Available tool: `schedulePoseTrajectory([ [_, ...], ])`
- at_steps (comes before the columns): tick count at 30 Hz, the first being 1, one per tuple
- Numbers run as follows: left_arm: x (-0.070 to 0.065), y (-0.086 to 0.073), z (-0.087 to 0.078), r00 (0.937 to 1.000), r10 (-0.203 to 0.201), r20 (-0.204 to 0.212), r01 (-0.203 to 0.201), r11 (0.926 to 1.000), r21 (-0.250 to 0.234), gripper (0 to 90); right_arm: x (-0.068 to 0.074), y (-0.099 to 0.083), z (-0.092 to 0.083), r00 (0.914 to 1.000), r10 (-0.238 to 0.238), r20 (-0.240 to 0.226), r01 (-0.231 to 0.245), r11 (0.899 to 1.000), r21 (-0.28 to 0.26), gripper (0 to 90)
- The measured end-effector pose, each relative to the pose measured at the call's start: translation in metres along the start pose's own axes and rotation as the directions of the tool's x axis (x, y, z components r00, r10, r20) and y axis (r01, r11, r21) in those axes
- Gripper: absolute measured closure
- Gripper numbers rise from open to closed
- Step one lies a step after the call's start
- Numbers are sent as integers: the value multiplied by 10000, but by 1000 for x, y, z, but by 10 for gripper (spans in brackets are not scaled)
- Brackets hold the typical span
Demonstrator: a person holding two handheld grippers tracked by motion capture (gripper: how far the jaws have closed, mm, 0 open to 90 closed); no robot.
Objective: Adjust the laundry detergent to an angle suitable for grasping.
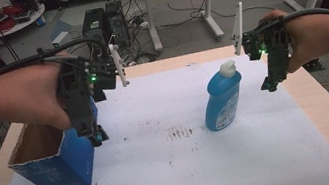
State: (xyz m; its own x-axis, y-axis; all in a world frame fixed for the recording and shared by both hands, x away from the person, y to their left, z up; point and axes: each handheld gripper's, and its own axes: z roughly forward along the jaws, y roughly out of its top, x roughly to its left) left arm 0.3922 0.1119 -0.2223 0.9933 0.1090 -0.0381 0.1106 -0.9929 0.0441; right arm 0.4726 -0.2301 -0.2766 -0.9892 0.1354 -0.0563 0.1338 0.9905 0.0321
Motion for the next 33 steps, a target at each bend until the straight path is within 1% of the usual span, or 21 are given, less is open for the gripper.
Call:
schedulePoseTrajectory([
  [1, 0, 0, 0, 10000, 1, -24, -1, 10000, -13, 17, 1, 0, 0, 10000, 70, 3, -70, 10000, 14, 22],
  [8, 0, 0, 2, 10000, 0, 19, 0, 10000, -10, 17, 3, 1, 1, 10000, 77, 19, -78, 9999, 144, 22],
  [13, 0, 2, 1, 10000, -78, -14, 78, 10000, -2, 17, 4, 1, 0, 10000, -27, 6, 27, 9999, 107, 22],
  [18, 0, 4, 1, 9999, -146, 40, 147, 9998, -94, 17, 0, -4, -1, 10000, -25, -56, 25, 9999, -110, 22],
  [20, 1, 5, 2, 9998, -221, -1, 221, 9997, -69, 17, -1, -6, 0, 9999, -91, -46, 91, 9999, -77, 22],
  [21, 1, 5, 3, 9997, -252, -40, 251, 9997, -74, 17, 0, -8, 0, 10000, -1, -12, 1, 10000, -28, 22],
  [24, 1, 5, 4, 9996, -293, -55, 292, 9994, -185, 17, -1, -12, 1, 10000, 29, 38, -30, 10000, 31, 22],
  [25, 1, 6, 4, 9993, -344, -137, 340, 9989, -330, 17, -1, -15, 1, 9999, 123, 72, -123, 9999, -18, 22],
  [26, 1, 6, 5, 9991, -368, -189, 360, 9985, -416, 17, -1, -16, 0, 9999, 113, 94, -113, 9999, -31, 22],
  [28, 1, 7, 4, 9989, -398, -240, 386, 9981, -488, 17, -1, -17, 0, 9999, 103, 111, -103, 9999, -31, 22],
  [31, 1, 9, 5, 9978, -590, -293, 558, 9935, -994, 17, 0, -20, -1, 9997, 168, 156, -167, 9998, -90, 22],
  [32, 1, 11, 6, 9972, -689, -288, 646, 9893, -1309, 17, 1, -23, -1, 9998, 131, 162, -129, 9998, -144, 22],
  [33, 1, 11, 6, 9972, -689, -288, 646, 9893, -1309, 17, 1, -23, -1, 9998, 131, 162, -129, 9998, -144, 22],
])
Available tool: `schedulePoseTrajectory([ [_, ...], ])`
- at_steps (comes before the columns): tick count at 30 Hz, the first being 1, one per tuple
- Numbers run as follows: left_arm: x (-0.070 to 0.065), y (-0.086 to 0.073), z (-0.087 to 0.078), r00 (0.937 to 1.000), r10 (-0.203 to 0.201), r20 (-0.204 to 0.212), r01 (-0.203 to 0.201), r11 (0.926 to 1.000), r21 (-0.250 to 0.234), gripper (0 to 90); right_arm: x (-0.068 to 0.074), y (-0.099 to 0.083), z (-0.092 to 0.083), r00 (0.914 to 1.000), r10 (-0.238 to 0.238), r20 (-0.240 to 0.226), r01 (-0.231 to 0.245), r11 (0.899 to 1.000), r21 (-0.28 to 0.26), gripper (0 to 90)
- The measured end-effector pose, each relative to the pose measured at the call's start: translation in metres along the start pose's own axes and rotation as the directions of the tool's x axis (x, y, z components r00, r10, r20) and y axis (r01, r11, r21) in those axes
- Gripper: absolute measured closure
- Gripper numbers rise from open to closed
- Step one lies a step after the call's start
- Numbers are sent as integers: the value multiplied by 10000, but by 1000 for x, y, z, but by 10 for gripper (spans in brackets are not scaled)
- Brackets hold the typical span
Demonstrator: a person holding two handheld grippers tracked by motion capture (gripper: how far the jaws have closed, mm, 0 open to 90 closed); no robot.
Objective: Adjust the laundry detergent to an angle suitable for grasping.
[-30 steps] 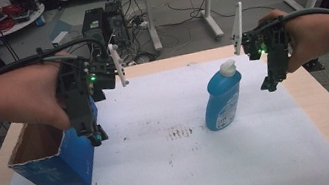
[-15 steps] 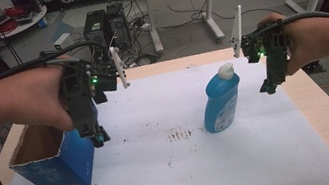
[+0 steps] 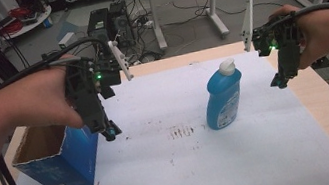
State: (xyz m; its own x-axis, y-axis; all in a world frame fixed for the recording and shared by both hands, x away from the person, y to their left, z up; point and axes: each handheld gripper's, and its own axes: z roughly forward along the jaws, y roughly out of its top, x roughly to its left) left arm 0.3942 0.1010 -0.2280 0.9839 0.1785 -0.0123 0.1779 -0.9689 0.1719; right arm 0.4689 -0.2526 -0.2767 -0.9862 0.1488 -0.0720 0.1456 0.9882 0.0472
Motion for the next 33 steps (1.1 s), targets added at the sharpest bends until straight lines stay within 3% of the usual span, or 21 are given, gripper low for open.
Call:
schedulePoseTrajectory([
  [5, 1, 5, 5, 9985, -527, -156, 514, 9960, -731, 17, 2, -6, 0, 10000, -39, 30, 39, 10000, -50, 22],
  [10, 0, 15, 10, 9977, -670, -60, 654, 9870, -1466, 17, 4, -13, 1, 10000, 26, -23, -26, 10000, -63, 22],
  [13, 0, 21, 13, 9976, -696, -46, 679, 9842, -1633, 17, 6, -18, 3, 9999, 141, -65, -141, 9999, -76, 22],
  [16, 2, 27, 15, 9965, -828, -96, 793, 9765, -2002, 17, 7, -21, 5, 9999, 147, -79, -147, 9999, -53, 22],
  [19, 4, 32, 17, 9953, -960, 116, 959, 9660, -2402, 17, 7, -23, 6, 9999, 81, -84, -81, 9999, -82, 22],
  [20, 5, 33, 18, 9948, -1011, 137, 1013, 9632, -2489, 17, 8, -23, 5, 9996, 268, -105, -268, 9996, -20, 22],
  [21, 6, 35, 18, 9945, -1037, 130, 1036, 9613, -2551, 17, 7, -24, 5, 9999, 118, -79, -119, 9999, -96, 22],
  [24, 8, 39, 20, 9932, -1147, 180, 1152, 9551, -2730, 17, 8, -26, 4, 9996, 258, -67, -259, 9996, -133, 22],
  [28, 11, 46, 23, 9890, -1472, 153, 1448, 9402, -3082, 17, 9, -27, 4, 9997, 237, -68, -238, 9996, -141, 22],
  [31, 14, 50, 25, 9827, -1849, 150, 1786, 9211, -3460, 17, 9, -28, 4, 9997, 233, -40, -234, 9996, -162, 22],
  [33, 17, 52, 27, 9778, -2072, 325, 2038, 9025, -3793, 17, 9, -28, 4, 9997, 252, -35, -252, 9996, -146, 22],
])
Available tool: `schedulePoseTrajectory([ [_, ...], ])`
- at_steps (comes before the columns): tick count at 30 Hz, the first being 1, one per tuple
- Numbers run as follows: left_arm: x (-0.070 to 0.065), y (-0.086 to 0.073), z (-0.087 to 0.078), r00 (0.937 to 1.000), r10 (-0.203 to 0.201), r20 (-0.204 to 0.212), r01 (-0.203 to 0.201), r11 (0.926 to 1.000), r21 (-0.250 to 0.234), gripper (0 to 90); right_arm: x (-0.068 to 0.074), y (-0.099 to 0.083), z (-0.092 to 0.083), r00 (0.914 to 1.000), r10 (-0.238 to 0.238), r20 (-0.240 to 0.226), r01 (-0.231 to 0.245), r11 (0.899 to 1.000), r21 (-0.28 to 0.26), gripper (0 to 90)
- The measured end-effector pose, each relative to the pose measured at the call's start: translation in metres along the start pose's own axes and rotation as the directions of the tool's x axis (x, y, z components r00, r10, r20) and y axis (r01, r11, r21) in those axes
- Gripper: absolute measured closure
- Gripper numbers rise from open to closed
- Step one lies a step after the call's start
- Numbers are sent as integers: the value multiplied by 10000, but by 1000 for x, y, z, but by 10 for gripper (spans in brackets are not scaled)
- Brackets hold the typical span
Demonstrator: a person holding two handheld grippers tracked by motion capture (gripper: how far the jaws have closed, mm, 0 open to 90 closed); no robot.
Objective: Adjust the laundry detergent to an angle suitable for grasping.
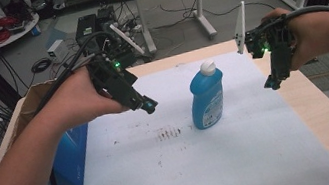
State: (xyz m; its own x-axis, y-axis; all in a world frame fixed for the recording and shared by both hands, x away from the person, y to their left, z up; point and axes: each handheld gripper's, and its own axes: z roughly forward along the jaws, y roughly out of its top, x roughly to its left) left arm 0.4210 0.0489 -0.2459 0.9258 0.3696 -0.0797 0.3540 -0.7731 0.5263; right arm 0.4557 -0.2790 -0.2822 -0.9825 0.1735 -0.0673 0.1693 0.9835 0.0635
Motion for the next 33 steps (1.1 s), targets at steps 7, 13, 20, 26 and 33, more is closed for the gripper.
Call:
schedulePoseTrajectory([
  [7, 4, 10, 13, 9993, -344, 171, 351, 9984, -448, 17, 1, -2, 0, 10000, 31, -18, -31, 10000, 1, 22],
  [13, 3, 20, 27, 9981, -582, 201, 594, 9960, -661, 17, 1, -4, 1, 10000, 38, -9, -38, 10000, -36, 22],
  [20, 1, 32, 49, 9967, -732, 359, 763, 9924, -965, 17, 2, -6, 2, 10000, 13, 47, -13, 10000, 2, 22],
  [26, -1, 39, 66, 9976, -671, 144, 680, 9945, -795, 17, 2, -7, 2, 10000, 7, 20, -7, 10000, -20, 22],
  [33, -1, 44, 81, 9979, -616, 186, 630, 9943, -856, 17, 1, -9, 2, 10000, 71, 0, -71, 10000, 11, 22],
])
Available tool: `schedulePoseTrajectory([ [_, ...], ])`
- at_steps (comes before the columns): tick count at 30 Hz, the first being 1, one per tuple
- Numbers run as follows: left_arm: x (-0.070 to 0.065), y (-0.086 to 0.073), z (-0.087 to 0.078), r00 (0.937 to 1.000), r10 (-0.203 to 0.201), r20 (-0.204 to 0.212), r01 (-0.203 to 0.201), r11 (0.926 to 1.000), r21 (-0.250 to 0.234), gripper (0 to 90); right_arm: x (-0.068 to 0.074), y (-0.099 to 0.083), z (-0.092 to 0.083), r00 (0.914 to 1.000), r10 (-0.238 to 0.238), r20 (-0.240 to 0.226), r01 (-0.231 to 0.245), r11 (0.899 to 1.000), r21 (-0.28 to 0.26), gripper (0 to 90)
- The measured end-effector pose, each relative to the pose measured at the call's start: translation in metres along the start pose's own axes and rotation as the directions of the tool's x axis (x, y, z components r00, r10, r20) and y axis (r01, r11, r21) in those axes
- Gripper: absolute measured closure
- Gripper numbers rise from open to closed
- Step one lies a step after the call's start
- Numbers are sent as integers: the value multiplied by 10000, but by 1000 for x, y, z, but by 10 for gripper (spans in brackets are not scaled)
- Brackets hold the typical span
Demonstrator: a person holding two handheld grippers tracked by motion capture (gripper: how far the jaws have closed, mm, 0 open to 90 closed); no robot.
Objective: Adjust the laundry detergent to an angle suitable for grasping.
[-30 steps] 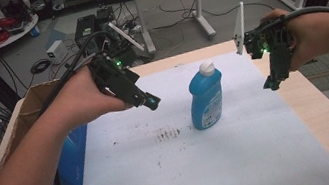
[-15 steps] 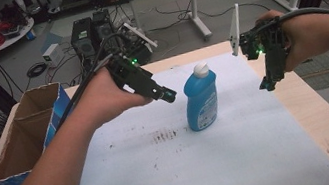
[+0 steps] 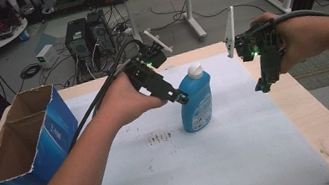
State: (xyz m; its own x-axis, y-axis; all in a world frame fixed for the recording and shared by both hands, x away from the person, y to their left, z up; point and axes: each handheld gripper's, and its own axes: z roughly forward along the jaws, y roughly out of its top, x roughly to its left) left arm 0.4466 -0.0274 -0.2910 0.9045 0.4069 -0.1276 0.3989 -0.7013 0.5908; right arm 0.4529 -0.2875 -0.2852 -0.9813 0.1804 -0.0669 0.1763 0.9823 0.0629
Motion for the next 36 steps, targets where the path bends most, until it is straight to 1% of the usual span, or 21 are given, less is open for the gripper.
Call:
schedulePoseTrajectory([
  [1, 0, 1, 2, 10000, 17, 17, -17, 10000, -65, 17, 0, 0, 0, 10000, 27, -6, -27, 10000, -23, 22],
  [3, -1, 3, 6, 9999, 121, -99, -123, 9998, -146, 17, -1, -1, 1, 10000, -2, -8, 2, 10000, -11, 22],
  [4, -1, 4, 8, 9999, 115, -119, -118, 9995, -286, 17, -1, -1, 1, 10000, 41, -11, -41, 10000, -2, 22],
  [7, -1, 7, 14, 9999, 49, -127, -55, 9987, -514, 17, -1, 0, 1, 10000, 67, -27, -67, 10000, 10, 22],
  [8, -1, 7, 14, 9999, 49, -127, -55, 9987, -514, 17, -1, 0, 1, 10000, 67, -27, -67, 10000, 10, 22],
  [9, -2, 10, 19, 10000, 59, -77, -63, 9985, -540, 17, -1, 1, 0, 10000, 41, -11, -41, 10000, -51, 22],
  [15, -4, 16, 32, 9999, 73, -91, -78, 9983, -574, 17, -2, 1, 1, 10000, -10, -12, 10, 10000, -64, 22],
  [17, -4, 17, 36, 10000, 19, -39, -22, 9985, -556, 17, -1, 1, 1, 10000, 34, -9, -34, 10000, -15, 22],
  [19, -4, 18, 40, 9999, 41, -113, -47, 9985, -543, 17, -1, 0, 1, 10000, 67, -32, -67, 10000, -5, 22],
  [23, -5, 19, 45, 9999, 78, -105, -83, 9988, -482, 17, -1, 1, 1, 10000, 71, -23, -71, 10000, 13, 22],
  [24, -5, 19, 47, 9998, 128, -163, -135, 9990, -425, 17, 0, 1, 1, 10000, 86, -10, -86, 10000, 37, 22],
  [27, -5, 20, 53, 9997, 61, -243, -71, 9992, -396, 17, 0, 1, 1, 10000, 27, 6, -27, 10000, 17, 22],
  [29, -6, 21, 55, 9995, 144, -283, -153, 9993, -333, 17, 1, 2, 0, 10000, -3, -33, 3, 10000, 4, 22],
  [33, -7, 22, 59, 9988, 66, -484, -85, 9992, -402, 17, 2, 3, 0, 10000, 36, 13, -36, 10000, 55, 22],
  [34, -7, 22, 60, 9988, 24, -491, -45, 9992, -410, 17, 2, 3, 1, 10000, -36, 20, 36, 10000, 48, 22],
  [36, -7, 22, 62, 9986, -5, -520, -16, 9992, -396, 17, 2, 3, 1, 10000, 23, 4, -23, 10000, 30, 22],
])
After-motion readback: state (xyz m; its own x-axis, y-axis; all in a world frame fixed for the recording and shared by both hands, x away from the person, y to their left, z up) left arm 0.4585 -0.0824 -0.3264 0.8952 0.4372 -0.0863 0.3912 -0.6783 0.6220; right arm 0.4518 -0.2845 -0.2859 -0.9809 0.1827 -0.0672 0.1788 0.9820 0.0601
